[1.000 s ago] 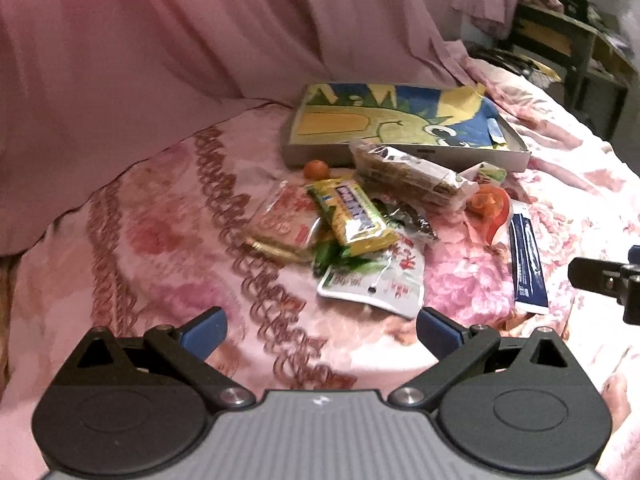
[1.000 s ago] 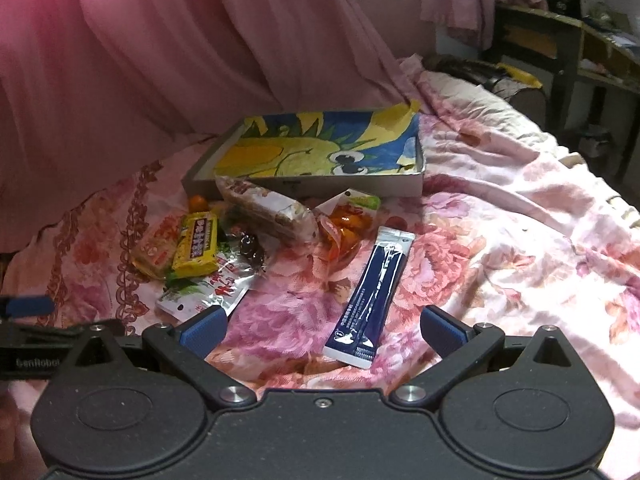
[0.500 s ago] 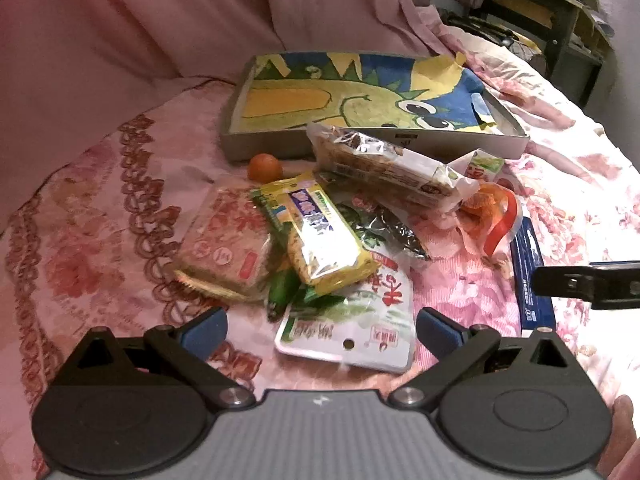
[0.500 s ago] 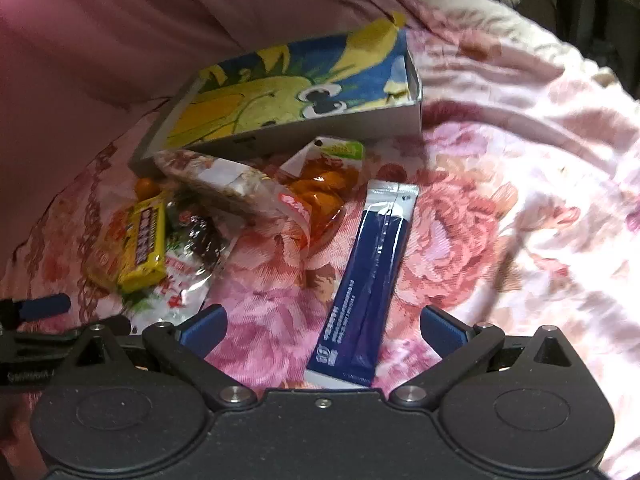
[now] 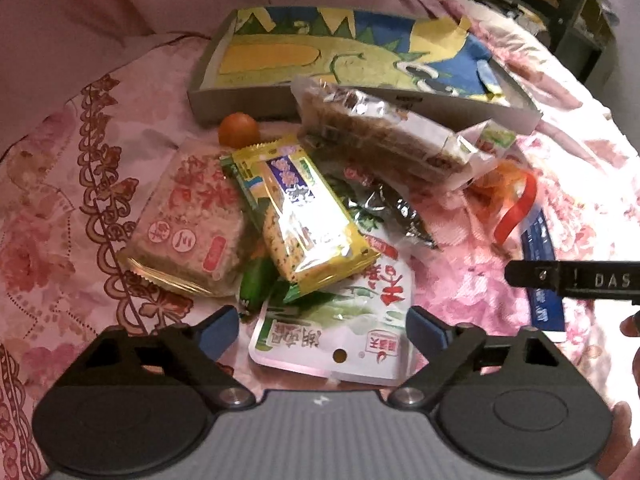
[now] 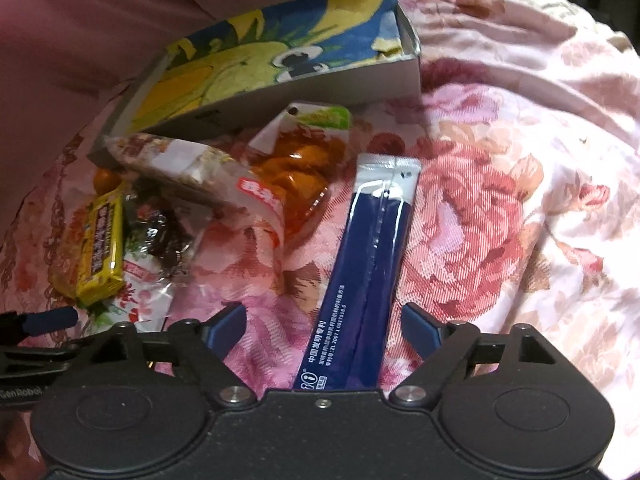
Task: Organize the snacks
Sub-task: 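Move the right tool to the blue stick sachet while the left tool approaches the white-green vegetable bag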
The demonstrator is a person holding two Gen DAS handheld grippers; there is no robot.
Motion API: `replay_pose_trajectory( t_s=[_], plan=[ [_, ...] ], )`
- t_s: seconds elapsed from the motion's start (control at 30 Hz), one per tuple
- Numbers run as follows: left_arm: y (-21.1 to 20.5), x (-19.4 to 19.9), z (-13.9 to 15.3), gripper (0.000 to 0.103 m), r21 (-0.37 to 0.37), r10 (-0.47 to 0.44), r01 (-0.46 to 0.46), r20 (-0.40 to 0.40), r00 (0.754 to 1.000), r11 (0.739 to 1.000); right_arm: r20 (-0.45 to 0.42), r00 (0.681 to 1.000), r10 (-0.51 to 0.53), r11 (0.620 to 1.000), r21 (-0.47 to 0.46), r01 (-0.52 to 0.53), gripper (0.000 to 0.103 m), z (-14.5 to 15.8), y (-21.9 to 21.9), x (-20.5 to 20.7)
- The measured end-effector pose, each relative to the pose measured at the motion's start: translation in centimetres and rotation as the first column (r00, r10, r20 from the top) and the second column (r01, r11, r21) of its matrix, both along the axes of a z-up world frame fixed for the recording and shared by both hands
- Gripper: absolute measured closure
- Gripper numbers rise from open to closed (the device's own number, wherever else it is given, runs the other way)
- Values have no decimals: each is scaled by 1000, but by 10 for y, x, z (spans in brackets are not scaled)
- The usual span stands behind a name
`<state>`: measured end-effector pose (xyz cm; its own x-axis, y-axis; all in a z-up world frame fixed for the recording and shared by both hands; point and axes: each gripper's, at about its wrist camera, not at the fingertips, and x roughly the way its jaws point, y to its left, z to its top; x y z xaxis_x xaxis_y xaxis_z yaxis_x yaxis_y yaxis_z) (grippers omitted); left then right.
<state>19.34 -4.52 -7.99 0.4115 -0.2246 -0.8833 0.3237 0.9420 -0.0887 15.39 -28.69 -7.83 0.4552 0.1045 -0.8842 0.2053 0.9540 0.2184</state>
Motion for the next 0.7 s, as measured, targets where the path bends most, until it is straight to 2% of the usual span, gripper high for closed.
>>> replay_pose_trajectory(
  t_s=[0.17, 0.33, 0.4, 0.47, 0.7],
  plan=[
    [1, 6, -5, 13, -22, 25, -26, -29, 999, 999, -12, 999, -53, 997, 47, 53, 20, -5, -5, 3],
    [3, 5, -8, 18, -59, 29, -32, -54, 998, 998, -5, 996, -91, 993, 73, 91, 39, -4, -8, 0],
    [4, 4, -8, 21, -64, 30, -34, -54, 998, 997, -5, 994, -105, 991, 81, 105, 52, -3, -10, -3],
    [5, 3, -7, 22, -76, 38, -43, -58, 998, 996, -10, 993, -120, 988, 94, 121, 61, -4, -11, -6],
    [13, -4, -5, 28, -124, 62, -71, -72, 995, 990, -15, 992, -126, 981, 144, 127, 63, -2, -10, -16]
  ],
)
